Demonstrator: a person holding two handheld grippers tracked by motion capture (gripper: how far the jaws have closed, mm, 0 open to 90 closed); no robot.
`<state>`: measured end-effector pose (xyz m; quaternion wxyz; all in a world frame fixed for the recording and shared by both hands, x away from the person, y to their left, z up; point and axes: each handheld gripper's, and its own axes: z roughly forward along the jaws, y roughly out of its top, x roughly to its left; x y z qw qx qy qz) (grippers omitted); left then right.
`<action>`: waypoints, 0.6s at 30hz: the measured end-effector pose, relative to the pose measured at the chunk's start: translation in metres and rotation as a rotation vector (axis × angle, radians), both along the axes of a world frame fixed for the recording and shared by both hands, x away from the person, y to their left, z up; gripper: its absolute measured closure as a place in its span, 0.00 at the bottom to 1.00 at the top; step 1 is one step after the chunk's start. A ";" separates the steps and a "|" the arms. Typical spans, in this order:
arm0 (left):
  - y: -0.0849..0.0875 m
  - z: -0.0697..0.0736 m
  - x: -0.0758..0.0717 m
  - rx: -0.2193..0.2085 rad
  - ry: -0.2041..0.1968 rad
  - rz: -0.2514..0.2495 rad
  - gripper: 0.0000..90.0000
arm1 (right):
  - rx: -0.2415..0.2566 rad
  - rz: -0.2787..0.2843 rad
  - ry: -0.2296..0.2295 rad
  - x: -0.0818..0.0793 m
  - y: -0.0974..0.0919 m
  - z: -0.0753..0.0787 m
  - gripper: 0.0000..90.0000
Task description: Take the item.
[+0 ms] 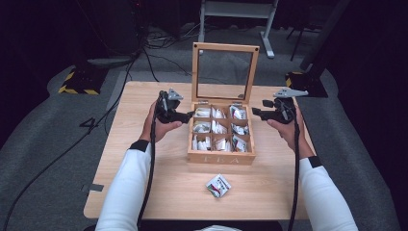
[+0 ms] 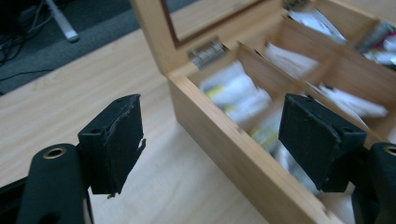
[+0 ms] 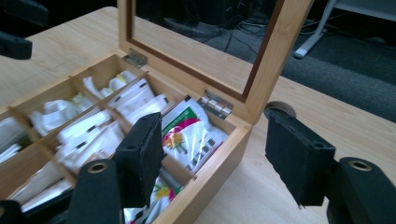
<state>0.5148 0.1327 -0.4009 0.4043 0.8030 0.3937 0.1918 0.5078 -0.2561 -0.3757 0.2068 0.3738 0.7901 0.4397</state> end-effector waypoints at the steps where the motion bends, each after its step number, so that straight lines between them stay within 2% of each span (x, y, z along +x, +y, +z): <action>1: -0.001 0.001 0.005 -0.007 0.000 0.004 0.25 | 0.004 -0.007 0.008 0.004 0.001 -0.001 0.41; 7: -0.022 -0.003 0.031 0.000 0.040 0.007 0.25 | -0.001 -0.023 0.027 0.026 0.010 -0.006 0.41; 9: -0.030 -0.007 0.037 0.025 0.048 0.014 0.24 | -0.001 -0.030 0.037 0.034 0.013 -0.008 0.40; 12: -0.038 -0.011 0.045 0.038 0.061 0.031 0.24 | 0.010 -0.038 0.036 0.043 0.017 -0.011 0.39; 14: -0.041 -0.011 0.049 0.016 0.071 0.044 0.24 | 0.018 -0.052 0.039 0.050 0.019 -0.015 0.39; 18: -0.046 -0.011 0.058 0.021 0.081 0.076 0.24 | 0.039 -0.089 0.049 0.061 0.024 -0.019 0.38</action>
